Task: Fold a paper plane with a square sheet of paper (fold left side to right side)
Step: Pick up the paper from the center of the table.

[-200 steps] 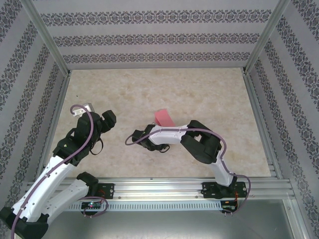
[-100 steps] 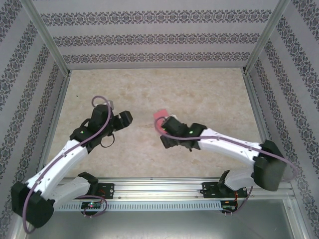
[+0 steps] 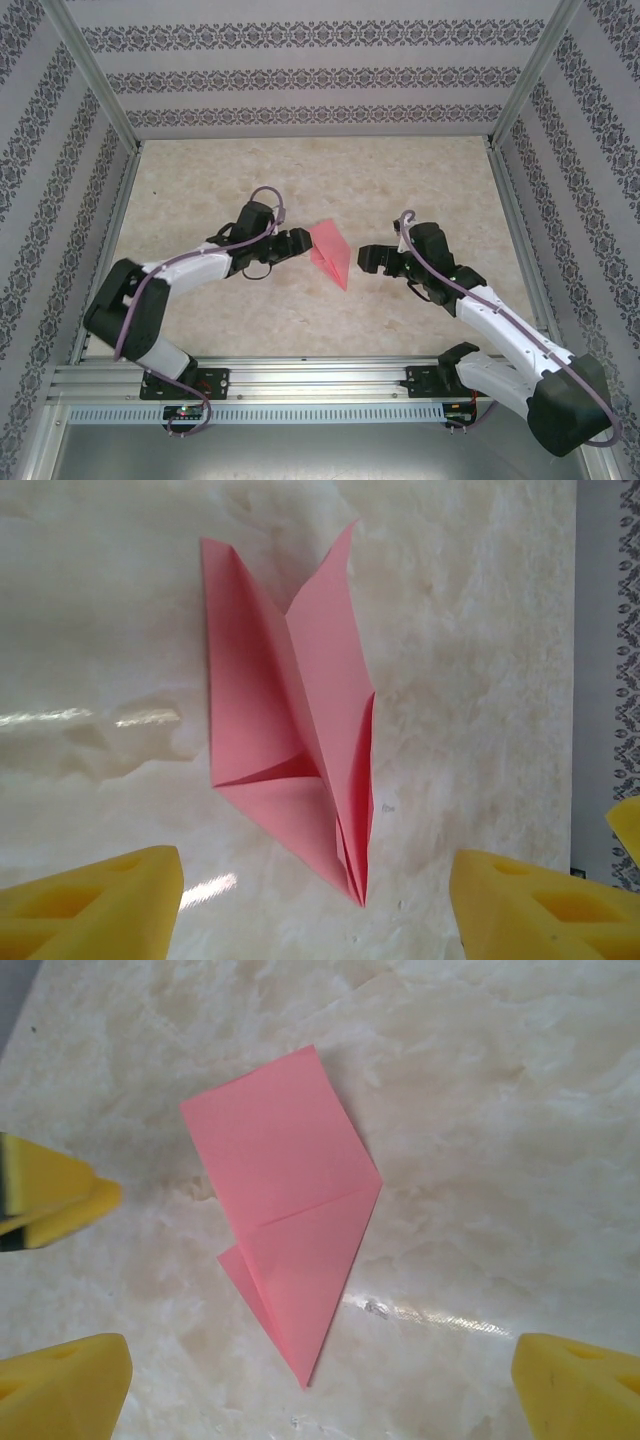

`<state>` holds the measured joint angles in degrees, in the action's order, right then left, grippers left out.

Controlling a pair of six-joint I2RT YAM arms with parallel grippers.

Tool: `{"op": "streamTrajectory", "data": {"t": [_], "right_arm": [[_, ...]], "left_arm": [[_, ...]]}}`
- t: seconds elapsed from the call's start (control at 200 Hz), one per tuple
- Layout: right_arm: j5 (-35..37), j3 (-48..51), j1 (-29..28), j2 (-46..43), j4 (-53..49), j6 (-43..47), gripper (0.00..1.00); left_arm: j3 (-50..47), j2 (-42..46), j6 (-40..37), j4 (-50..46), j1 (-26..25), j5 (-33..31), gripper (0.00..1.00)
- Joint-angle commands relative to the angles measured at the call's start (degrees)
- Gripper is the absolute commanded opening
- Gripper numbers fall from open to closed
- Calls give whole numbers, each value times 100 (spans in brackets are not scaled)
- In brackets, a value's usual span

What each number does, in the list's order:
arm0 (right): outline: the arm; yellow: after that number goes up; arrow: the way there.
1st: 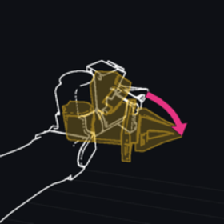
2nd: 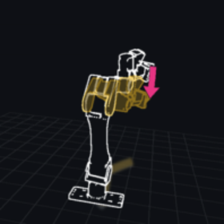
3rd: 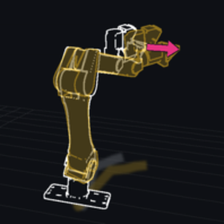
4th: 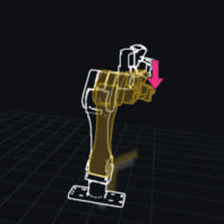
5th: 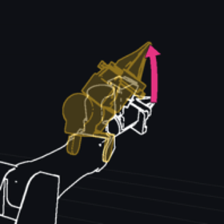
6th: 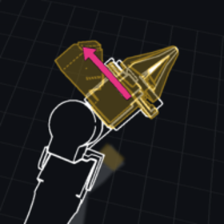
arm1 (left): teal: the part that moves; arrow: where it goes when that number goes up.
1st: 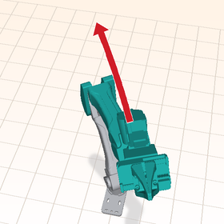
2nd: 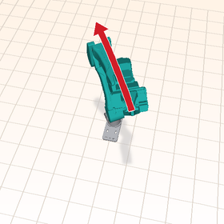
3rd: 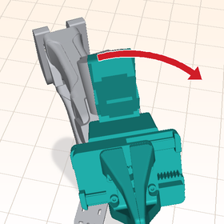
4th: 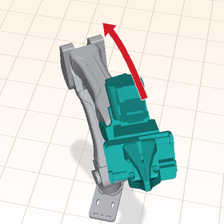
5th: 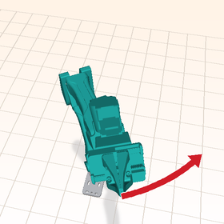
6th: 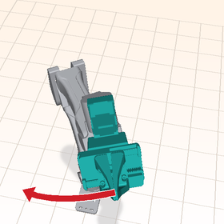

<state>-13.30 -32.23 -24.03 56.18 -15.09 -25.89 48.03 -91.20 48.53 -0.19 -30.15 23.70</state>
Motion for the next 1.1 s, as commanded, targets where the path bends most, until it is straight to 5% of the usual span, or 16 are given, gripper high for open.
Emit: {"op": "streamTrajectory", "data": {"t": [0.0,0.275,0.595,0.844,1.099], "right_arm": [[-794,225,233,-127,466,-191,98],[-1018,659,459,-336,717,-347,98],[-1788,524,788,88,1067,-250,97],[-2217,341,982,666,1434,-154,94],[-3493,57,1139,1550,2487,107,94]], "left_arm": [[363,-492,259,945,-89,378,68],[961,-1554,342,1215,-158,640,50],[854,-1590,-76,1173,-149,789,11],[614,-1201,-345,1074,-92,891,1],[-18,-401,-906,1290,185,1465,0]]}}
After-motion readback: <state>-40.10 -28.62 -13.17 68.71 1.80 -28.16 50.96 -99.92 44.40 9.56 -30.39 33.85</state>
